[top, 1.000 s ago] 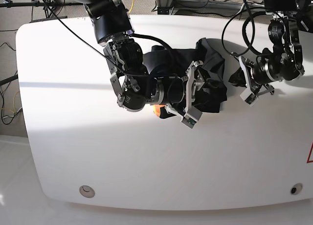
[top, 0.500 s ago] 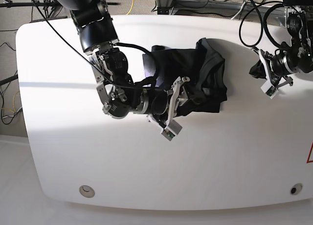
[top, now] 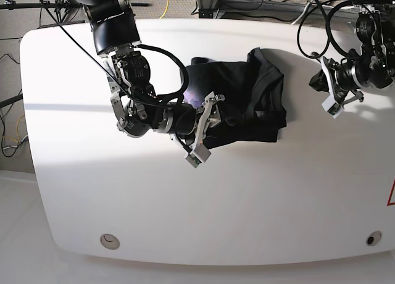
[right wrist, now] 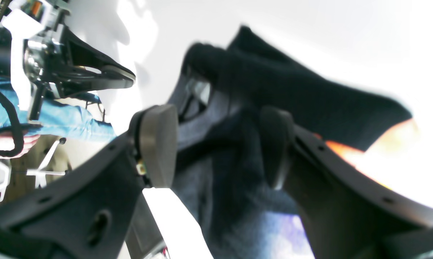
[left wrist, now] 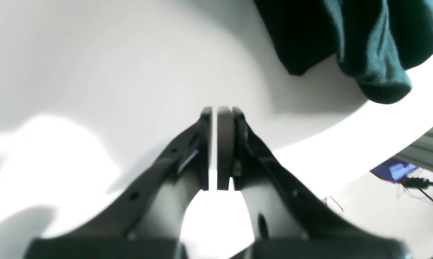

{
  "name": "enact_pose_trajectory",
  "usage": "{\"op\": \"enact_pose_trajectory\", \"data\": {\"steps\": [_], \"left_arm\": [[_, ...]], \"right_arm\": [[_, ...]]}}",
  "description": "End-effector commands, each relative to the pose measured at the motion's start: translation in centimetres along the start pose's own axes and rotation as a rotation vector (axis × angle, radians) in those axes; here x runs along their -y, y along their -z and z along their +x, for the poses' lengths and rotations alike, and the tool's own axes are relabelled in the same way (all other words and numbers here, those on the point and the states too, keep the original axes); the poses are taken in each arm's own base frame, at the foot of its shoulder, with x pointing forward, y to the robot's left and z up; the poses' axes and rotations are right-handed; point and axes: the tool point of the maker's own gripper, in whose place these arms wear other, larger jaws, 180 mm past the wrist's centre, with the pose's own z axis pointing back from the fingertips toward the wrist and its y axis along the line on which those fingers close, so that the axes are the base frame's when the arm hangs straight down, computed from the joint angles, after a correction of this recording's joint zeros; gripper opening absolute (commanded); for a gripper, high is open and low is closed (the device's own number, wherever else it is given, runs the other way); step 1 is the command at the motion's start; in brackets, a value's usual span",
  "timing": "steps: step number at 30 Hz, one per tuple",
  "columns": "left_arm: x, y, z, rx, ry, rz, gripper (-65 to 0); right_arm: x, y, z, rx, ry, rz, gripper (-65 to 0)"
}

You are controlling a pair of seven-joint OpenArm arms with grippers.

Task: Fold the T-shirt properly
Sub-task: 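Grasp the folded shirt edges with both grippers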

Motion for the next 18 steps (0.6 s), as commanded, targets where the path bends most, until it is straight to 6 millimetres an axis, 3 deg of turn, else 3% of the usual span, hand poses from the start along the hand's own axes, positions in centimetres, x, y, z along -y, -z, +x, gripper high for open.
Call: {"op": "enact_pose_trajectory", "data": {"steps": [1,9,13,18], "left_arm": [[1.4,-0.4,2.9,0.088,0.052,-0.009,-64.6],[2.8,0.1,4.0,0.123,0.060,-0.032,-64.6],[3.2,1.3,3.9,0.127,0.008,-0.060,-64.8],[3.1,1.6,4.3,0.136,-0.007,-0.060,-65.0]], "right_arm": [[-2.1,0.1,0.4,-0.011,-0.090,0.054,-29.1],[-2.4,-0.1,-1.2,-0.079,-0.149,0.067,-28.4],[-2.6,0.3,-1.1,-0.050,-0.144,0.102,-40.3],[-2.3,0.8,-0.8,-0.020,-0.128,0.097,-62.8]]}}
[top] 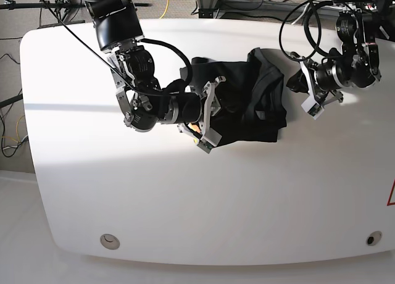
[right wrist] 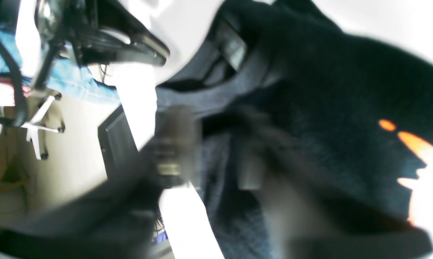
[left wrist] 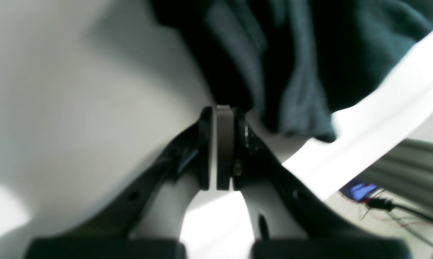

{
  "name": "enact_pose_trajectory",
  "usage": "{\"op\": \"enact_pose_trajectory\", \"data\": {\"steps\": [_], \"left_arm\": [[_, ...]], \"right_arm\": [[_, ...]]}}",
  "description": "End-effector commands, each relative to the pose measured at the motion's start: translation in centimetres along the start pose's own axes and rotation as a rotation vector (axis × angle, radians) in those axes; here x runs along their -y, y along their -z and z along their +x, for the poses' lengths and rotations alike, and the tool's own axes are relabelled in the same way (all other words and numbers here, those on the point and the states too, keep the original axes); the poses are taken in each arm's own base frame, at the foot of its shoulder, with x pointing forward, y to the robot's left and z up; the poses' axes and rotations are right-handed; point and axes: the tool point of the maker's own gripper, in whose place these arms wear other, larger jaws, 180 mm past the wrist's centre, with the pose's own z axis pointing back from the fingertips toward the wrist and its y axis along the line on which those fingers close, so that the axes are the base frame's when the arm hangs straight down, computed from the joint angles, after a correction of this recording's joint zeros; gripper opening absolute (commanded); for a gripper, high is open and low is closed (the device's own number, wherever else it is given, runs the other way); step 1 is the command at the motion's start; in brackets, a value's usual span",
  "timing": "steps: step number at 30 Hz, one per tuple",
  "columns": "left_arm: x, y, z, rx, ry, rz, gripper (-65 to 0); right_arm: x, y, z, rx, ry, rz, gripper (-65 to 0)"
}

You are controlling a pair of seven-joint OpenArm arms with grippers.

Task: Fold the T-shirt properly
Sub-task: 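Grasp the folded shirt edges with both grippers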

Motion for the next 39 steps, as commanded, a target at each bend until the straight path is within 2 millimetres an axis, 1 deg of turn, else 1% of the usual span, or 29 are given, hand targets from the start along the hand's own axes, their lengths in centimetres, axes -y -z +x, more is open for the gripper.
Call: {"op": "enact_pose_trajectory", "data": {"steps": [1,3,5,7,9,11,13,17,21,23,25,31,39], "left_arm": [[-0.7,-0.5,1.3,0.043,0.010,0.014,-65.0],[-0.7,0.0,0.3,0.017,-0.025,-0.004,-65.0],[-0.8,0.0,0.2,0.009,-0.029,-0.005,-65.0],[-0.8,0.0,-0.1,-0.002,-0.031,-0.007,-65.0],[-0.5,0.0,-0.4,-0.015,-0.028,-0.012,-65.0],[-0.1,0.2,-0.7,-0.030,-0.022,-0.023,-65.0],[2.1,1.5,-1.8,-0.087,0.014,-0.083,-65.0],[4.3,2.3,-3.4,-0.138,0.034,-0.140,-64.9],[6.1,2.8,-4.8,-0.170,0.037,-0.187,-64.8],[7.6,3.0,-5.6,-0.175,0.033,-0.222,-64.5],[8.1,3.0,-5.7,-0.169,0.032,-0.232,-64.4],[9.1,2.7,-5.1,-0.123,0.038,-0.245,-64.3],[10.2,2.4,-2.0,-0.007,0.061,-0.237,-64.5]], "right_arm": [[-0.4,-0.2,2.0,0.073,-0.019,0.012,-65.0],[0.1,-0.5,3.4,0.139,-0.015,-0.023,-61.0],[0.3,-0.5,3.7,0.155,-0.012,-0.037,-55.2],[0.9,-0.6,3.7,0.169,-0.002,-0.056,-46.2],[1.3,-0.5,3.6,0.166,0.008,-0.068,-40.0],[1.7,-0.3,3.4,0.158,0.017,-0.077,-36.6],[2.7,0.8,2.4,0.116,0.033,-0.093,-35.4],[3.7,1.7,1.7,0.081,0.050,-0.119,-38.5],[4.2,2.4,1.4,0.061,0.052,-0.143,-40.3],[4.4,3.0,1.6,0.059,0.033,-0.164,-41.1],[4.5,3.1,1.5,0.057,0.027,-0.174,-41.3],[4.6,2.8,1.6,0.054,0.002,-0.193,-42.5],[4.7,1.9,2.1,0.060,-0.035,-0.202,-46.0]]}}
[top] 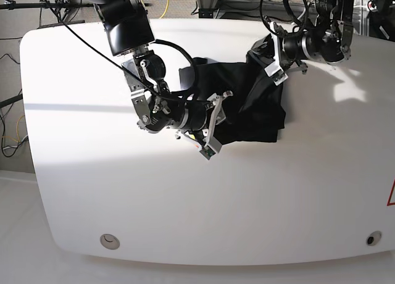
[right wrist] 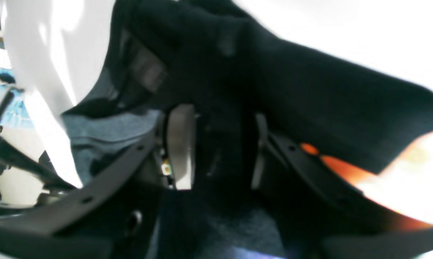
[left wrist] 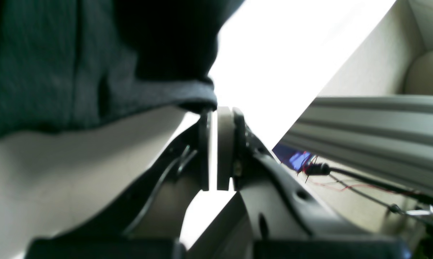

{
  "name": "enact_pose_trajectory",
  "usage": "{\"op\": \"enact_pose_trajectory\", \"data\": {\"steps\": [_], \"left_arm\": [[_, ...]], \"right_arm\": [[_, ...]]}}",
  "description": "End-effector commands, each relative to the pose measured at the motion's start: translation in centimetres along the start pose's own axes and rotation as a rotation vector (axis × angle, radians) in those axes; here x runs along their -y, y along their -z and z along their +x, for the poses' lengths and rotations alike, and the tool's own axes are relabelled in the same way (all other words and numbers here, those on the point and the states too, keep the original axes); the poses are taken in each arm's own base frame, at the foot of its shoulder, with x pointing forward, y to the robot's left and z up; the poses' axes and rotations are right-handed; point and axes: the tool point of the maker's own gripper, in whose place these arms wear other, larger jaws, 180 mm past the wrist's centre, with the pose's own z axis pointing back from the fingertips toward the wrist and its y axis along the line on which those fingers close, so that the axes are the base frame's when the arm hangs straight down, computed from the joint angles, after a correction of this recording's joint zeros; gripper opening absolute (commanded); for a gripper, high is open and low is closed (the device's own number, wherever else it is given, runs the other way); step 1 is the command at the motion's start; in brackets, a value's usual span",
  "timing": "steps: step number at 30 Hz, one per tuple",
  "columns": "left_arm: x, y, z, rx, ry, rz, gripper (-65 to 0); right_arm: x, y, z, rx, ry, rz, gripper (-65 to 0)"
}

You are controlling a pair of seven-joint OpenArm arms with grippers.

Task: Fold the T-shirt properly
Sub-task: 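Grasp the folded shirt edges with both grippers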

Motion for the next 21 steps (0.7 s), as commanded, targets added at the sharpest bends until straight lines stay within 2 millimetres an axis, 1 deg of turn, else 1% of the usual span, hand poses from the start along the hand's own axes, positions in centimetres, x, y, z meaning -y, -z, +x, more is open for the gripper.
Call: {"op": "enact_pose_trajectory", "data": {"steps": [1,4,6,10,12,14,16,21], "left_arm": [[0.1,-0.5,2.1,0.071,0.028,0.008,-64.5],[0.0,-0.5,3.1,0.102,0.033,0.014,-64.4],[-0.9,0.1,3.9,0.109,0.027,0.022,-64.3],[-2.6,0.0,5.4,0.125,0.045,0.051,-64.1],[-3.4,-0.1,5.8,0.125,0.049,0.063,-64.0],[-3.8,-0.1,5.9,0.122,0.050,0.072,-64.1],[-4.0,-0.5,4.3,0.075,0.042,0.080,-64.7],[-4.2,-1.2,3.2,0.045,0.052,0.089,-64.8]], "right_arm": [[-0.4,-0.8,2.5,0.068,-0.043,0.012,-46.6],[0.1,-1.0,2.5,0.080,-0.039,0.000,-48.7],[1.0,-1.2,1.7,0.098,0.013,-0.015,-56.1],[2.4,-1.9,1.3,0.142,0.069,-0.046,-64.8],[3.0,-2.3,1.1,0.161,0.087,-0.060,-65.0],[3.4,-2.7,1.0,0.171,0.099,-0.071,-65.0],[4.0,-3.2,1.1,0.186,0.111,-0.084,-65.0],[3.1,-3.5,2.2,0.206,0.075,-0.071,-65.0]]}}
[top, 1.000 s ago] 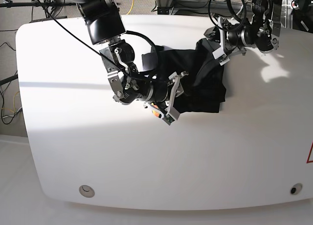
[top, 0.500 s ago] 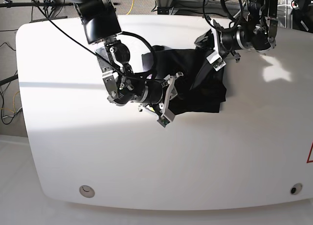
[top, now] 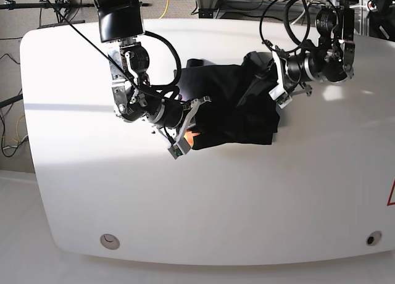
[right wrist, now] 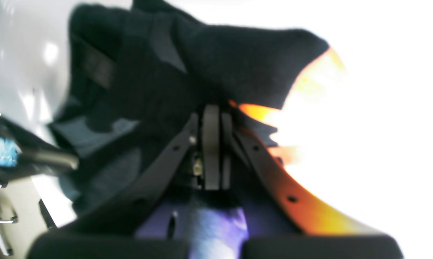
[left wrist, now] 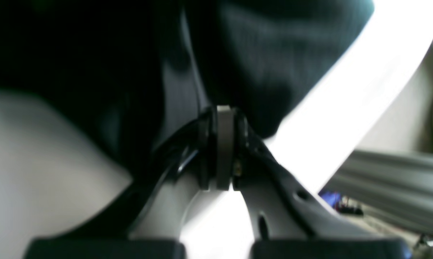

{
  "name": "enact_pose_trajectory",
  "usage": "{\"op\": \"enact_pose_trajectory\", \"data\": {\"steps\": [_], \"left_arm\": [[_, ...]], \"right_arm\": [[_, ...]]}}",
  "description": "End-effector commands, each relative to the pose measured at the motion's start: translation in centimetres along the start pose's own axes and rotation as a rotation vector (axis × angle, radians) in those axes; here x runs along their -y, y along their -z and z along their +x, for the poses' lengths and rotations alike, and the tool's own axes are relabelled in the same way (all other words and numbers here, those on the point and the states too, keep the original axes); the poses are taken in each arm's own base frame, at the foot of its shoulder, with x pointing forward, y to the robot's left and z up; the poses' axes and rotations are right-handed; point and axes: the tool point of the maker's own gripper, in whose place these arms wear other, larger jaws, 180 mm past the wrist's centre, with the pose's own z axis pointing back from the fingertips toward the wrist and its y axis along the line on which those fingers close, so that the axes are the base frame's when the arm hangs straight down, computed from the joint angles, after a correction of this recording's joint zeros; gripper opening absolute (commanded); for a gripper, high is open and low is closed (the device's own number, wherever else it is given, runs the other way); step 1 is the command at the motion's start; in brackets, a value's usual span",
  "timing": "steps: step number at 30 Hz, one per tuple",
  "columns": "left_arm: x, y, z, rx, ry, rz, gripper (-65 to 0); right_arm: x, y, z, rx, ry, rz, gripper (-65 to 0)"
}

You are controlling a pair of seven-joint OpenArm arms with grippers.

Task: Fold the T-shirt properly
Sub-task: 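Grasp the folded shirt edges with both grippers, then rotate the folded shirt with both grippers, pulling it toward the arm bases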

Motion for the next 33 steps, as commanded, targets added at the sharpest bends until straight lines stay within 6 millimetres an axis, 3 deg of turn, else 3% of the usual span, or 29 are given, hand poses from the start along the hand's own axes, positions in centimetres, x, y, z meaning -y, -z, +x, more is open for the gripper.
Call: {"op": "enact_pose_trajectory", "data": {"steps": [1,5,13,19,25,27,33], "left_arm": [[-0.4,-1.0,0.4,0.014,0.025,0.012,-64.8],[0.3,-0.9,-1.1,-0.036,0.023,-0.004,-65.0],[1.0,-0.5,-2.1,-0.065,0.007,-0.023,-65.0],[0.7,-0.3,-1.9,-0.044,-0.002,-0.024,-65.0],[-0.9,0.4,-1.6,-0.028,-0.035,-0.017,-65.0],[-3.3,1.0,-1.1,-0.008,-0.084,-0.005,-64.9],[-6.1,1.3,0.2,0.007,-0.108,0.021,-64.7]], "right_arm": [[-1.4,-0.4,3.2,0.085,-0.049,0.038,-65.0],[-3.8,0.7,3.2,0.053,-0.127,0.087,-64.9],[-4.5,3.0,2.8,-0.013,-0.190,0.095,-64.9],[-2.7,3.5,3.4,-0.018,-0.146,0.083,-65.0],[-0.7,3.1,4.0,0.010,-0.099,0.048,-65.0],[1.8,2.5,3.0,0.013,-0.026,0.002,-65.0],[4.3,0.7,1.5,0.033,0.044,-0.051,-65.0]]}}
